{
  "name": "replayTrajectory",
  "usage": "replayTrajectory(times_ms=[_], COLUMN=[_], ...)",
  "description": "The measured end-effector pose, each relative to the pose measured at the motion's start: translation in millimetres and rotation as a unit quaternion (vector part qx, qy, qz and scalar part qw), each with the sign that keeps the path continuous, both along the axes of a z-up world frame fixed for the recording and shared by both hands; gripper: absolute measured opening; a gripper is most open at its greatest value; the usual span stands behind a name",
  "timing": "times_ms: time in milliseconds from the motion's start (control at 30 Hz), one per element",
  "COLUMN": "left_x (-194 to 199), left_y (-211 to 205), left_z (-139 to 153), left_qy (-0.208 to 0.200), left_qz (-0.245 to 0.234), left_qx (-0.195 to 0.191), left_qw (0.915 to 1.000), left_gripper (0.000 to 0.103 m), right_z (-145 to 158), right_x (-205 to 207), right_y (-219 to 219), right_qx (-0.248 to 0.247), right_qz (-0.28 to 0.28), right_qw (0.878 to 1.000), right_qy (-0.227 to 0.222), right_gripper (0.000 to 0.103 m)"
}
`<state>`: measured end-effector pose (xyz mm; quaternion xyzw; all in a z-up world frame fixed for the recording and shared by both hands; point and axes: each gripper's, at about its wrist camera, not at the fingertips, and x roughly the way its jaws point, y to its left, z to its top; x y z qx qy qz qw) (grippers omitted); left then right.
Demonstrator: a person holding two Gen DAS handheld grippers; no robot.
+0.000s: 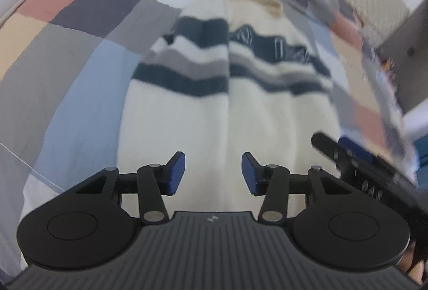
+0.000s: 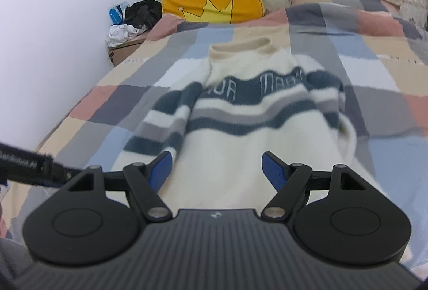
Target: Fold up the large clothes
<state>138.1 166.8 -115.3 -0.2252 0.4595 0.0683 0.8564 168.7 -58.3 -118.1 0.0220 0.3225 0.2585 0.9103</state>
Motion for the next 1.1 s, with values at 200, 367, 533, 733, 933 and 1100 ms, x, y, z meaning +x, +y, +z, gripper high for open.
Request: replayTrajectory(times_ms=[200,367,533,733,933,1100], left_x=[10,22,33,28,23,35], left_y=[-22,-28,-34,-2,90,169], left_z=[-34,-50,-64,-41,5,11], left_qy=[0.051,0.065,0.096,0.077,0.049,0.054], left_qz=[-0.068,-0.087,-0.112,-0.106,-0.001,0.081], left_qx=[0.048,0.058,0.101,0.124,0.137,0.150], left_qw=[0.9952,0.9924,0.9839,0.9836,0.9894,0.9839], left_gripper=[0.053,0.053,0.030,0.011,0.008,0.008], right_z=[-46,-49,-56,-52,-49,-52], right_x=[8,11,18,26,17,16], right_y=[0,1,-12,-39,-20,-7], right_qx=[-0.006,-0.016,0.001,0.023,-0.018,-0.031], right_qz=[0.000,0.007,-0.031,-0.082,-0.059,-0.040], right_qw=[0.999,1.000,0.999,0.996,0.998,0.999], right_qy=[0.039,0.026,0.038,0.034,-0.008,-0.010], right_gripper=[0.076,0.076,0.076,0.076,0.076,0.076])
